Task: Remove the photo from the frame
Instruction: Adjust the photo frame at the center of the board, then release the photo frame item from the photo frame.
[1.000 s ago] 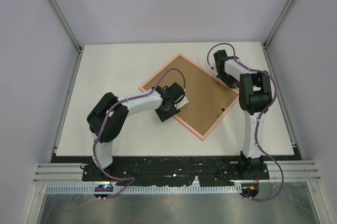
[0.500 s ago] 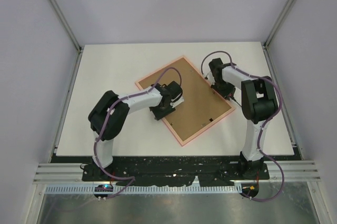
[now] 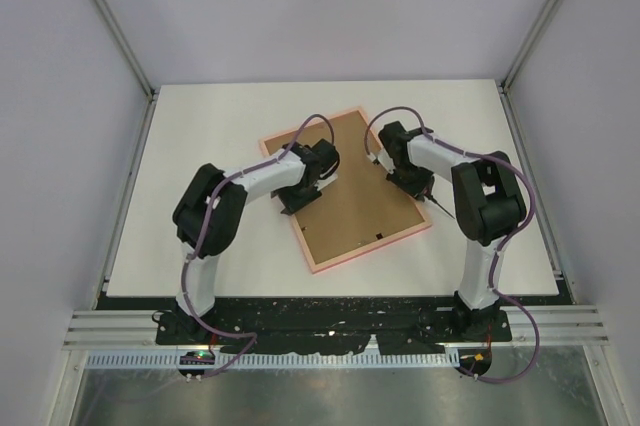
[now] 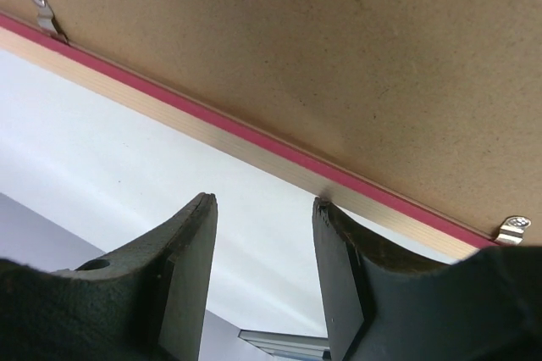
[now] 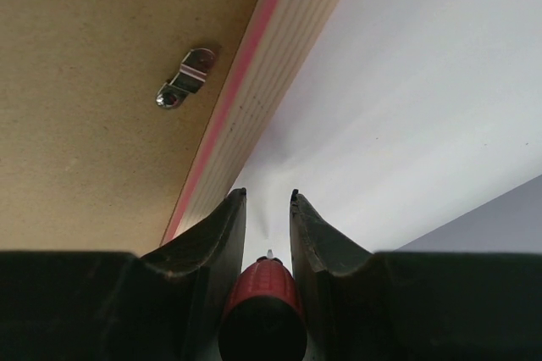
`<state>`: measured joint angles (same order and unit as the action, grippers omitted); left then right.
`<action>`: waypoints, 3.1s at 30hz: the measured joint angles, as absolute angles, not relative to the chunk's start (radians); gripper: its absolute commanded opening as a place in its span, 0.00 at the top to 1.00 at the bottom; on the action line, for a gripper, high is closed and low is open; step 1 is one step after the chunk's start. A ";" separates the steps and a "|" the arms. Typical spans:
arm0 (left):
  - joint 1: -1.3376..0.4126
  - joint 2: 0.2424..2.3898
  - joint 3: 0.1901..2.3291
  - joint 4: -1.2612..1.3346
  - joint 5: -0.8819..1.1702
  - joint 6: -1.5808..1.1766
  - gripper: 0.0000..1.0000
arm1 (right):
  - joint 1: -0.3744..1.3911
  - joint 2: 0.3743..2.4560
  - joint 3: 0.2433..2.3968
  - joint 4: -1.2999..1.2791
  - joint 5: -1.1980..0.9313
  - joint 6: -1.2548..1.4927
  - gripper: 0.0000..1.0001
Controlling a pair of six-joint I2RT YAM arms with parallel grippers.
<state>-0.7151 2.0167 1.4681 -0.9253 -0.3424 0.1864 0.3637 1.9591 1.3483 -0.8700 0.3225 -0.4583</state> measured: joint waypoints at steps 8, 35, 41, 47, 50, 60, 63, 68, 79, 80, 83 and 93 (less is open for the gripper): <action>-0.671 2.061 1.536 -0.941 -0.375 0.188 0.46 | 0.410 1.916 1.282 -0.915 0.294 -0.438 0.92; -0.665 1.744 1.422 -0.797 -0.212 0.187 0.41 | 0.461 1.581 1.470 -1.008 -0.012 -0.344 0.92; -0.630 1.554 1.361 -0.750 -0.175 0.199 0.36 | 0.456 1.448 1.506 -0.908 -0.233 -0.283 0.92; -0.483 1.707 1.376 -0.754 -0.074 0.119 0.36 | 0.457 1.446 1.500 -0.705 -0.337 -0.234 0.92; -0.410 1.807 1.399 -0.757 0.006 0.069 0.37 | 0.457 1.441 1.461 -0.517 -0.342 -0.189 0.92; -0.316 1.885 1.410 -0.723 0.196 -0.083 0.39 | 0.450 1.676 1.600 -0.194 -0.225 0.061 0.92; -0.320 1.885 1.406 -0.699 0.237 -0.115 0.41 | 0.435 1.795 1.675 -0.190 -0.220 0.144 0.92; -0.321 1.886 1.381 -0.665 0.256 -0.154 0.43 | 0.415 1.907 1.744 -0.237 -0.241 0.252 0.92; -0.321 1.905 1.337 -0.619 0.245 -0.220 0.49 | 0.379 1.954 1.780 -0.266 -0.409 0.402 0.92; -0.321 1.907 1.337 -0.617 0.248 -0.224 0.50 | 0.378 1.965 1.787 -0.268 -0.421 0.407 0.92; -0.321 1.917 1.336 -0.611 0.255 -0.231 0.52 | 0.375 1.988 1.797 -0.270 -0.443 0.422 0.92; -0.323 1.944 1.327 -0.599 0.277 -0.247 0.65 | 0.364 2.001 1.797 -0.277 -0.494 0.437 0.92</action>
